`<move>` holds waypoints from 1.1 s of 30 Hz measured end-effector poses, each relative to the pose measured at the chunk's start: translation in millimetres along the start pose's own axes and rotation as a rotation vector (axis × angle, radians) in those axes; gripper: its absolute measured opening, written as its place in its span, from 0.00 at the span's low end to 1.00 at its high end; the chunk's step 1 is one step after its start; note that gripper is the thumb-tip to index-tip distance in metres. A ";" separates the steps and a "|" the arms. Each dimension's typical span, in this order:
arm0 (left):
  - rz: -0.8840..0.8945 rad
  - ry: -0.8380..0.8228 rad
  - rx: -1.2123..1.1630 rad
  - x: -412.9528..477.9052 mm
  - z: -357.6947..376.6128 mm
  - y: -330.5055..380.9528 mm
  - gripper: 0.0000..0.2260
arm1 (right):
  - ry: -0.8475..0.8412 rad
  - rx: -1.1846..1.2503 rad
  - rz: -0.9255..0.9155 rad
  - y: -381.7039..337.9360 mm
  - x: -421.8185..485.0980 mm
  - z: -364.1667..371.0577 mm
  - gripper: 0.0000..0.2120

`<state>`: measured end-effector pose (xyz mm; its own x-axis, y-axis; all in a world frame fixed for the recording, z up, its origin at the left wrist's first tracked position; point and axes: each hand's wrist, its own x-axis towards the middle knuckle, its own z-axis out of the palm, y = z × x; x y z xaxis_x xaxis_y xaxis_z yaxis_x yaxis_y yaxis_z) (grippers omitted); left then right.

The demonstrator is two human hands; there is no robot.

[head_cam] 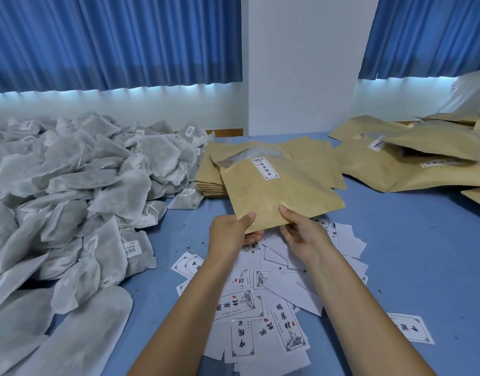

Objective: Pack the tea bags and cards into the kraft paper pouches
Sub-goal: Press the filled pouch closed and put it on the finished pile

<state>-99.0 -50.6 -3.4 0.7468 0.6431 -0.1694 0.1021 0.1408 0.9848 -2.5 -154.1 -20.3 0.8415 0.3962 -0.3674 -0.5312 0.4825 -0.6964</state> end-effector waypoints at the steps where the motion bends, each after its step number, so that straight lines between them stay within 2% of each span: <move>1: 0.001 -0.001 0.002 0.0 0.0 0.3 0.09 | -0.008 0.004 0.012 0.0 0.3 -0.6 0.11; 4: -0.010 0.010 -0.005 1.1 -2.1 1.9 0.09 | 0.019 0.034 0.006 -1.8 2.9 -3.7 0.09; 8: -0.037 0.001 -0.026 1.5 -4.4 3.1 0.09 | 0.063 0.037 -0.043 -5.6 7.6 -6.7 0.13; 15: -0.044 -0.013 -0.015 1.5 -5.5 4.8 0.09 | 0.031 0.022 -0.046 -9.0 7.8 -8.4 0.11; 20: -0.051 -0.005 -0.025 2.0 -9.4 6.5 0.08 | 0.081 0.045 -0.095 -10.7 6.4 -7.3 0.19; 24: -0.048 -0.003 -0.026 2.3 -9.2 7.1 0.08 | 0.057 0.036 -0.065 -10.8 4.9 -7.0 0.13; 27: -0.043 0.002 -0.041 2.6 -10.4 7.7 0.08 | 0.114 0.065 -0.085 -14.4 5.1 -10.6 0.09; 33: -0.037 0.033 -0.033 7.1 -16.5 8.4 0.08 | 0.148 0.038 -0.098 -19.6 5.2 -13.3 0.10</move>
<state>-103.7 -32.5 3.0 0.7207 0.6615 -0.2074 0.1072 0.1892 0.9761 13.6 -171.9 -16.7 0.8932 0.2275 -0.3878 -0.4469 0.5434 -0.7106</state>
